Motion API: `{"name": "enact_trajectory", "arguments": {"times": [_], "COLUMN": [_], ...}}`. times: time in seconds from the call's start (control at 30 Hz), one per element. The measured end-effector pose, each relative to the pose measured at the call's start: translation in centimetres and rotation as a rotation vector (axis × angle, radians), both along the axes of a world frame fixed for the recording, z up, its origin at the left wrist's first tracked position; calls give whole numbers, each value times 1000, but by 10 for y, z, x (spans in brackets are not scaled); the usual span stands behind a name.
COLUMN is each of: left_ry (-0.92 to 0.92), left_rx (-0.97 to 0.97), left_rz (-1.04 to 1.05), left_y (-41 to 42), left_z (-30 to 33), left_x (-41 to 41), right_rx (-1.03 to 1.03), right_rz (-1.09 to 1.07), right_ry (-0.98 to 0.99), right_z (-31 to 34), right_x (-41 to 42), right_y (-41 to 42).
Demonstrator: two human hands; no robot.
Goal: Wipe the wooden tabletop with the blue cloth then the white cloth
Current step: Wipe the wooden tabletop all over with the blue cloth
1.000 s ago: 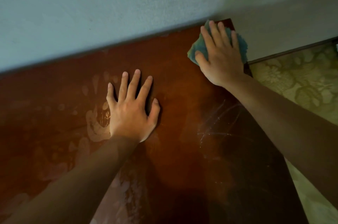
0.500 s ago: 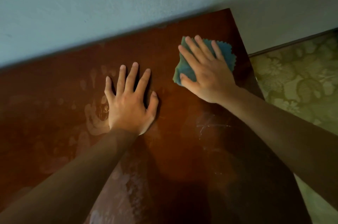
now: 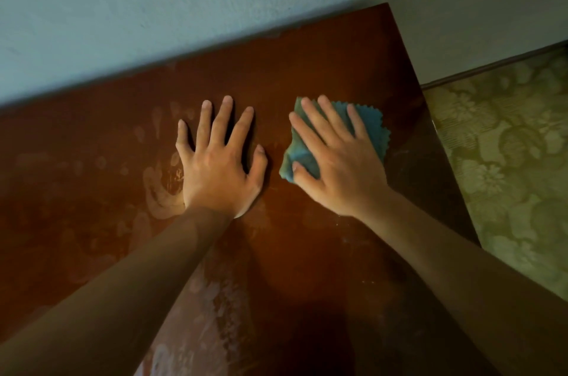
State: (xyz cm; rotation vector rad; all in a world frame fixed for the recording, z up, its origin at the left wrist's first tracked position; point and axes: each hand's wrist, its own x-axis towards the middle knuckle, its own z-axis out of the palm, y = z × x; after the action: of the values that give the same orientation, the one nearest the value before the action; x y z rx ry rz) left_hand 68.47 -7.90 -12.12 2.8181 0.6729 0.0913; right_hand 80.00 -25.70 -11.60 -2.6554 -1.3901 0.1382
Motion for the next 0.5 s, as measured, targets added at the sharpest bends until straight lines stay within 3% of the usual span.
{"name": "enact_trajectory", "arguments": {"times": [0.13,0.23,0.37,0.5], "left_ry": [-6,-9,-19,-1], "left_rx": [2,4,14,-2], "left_rz": [-2,-5,-4,-3], "left_y": [-1,0,0,0], "left_z": [0,-1,-2,-1], "left_x": [0,0,0,1], "right_rx": [-24,9,15,-32], "right_rz": [-94,-147,-96,-13], "right_ry": [-57,-35,13,22], "right_z": [1,-2,-5,-5], "right_x": [22,-5,-68,-46], "right_y": [18,14,-12,-18]}}
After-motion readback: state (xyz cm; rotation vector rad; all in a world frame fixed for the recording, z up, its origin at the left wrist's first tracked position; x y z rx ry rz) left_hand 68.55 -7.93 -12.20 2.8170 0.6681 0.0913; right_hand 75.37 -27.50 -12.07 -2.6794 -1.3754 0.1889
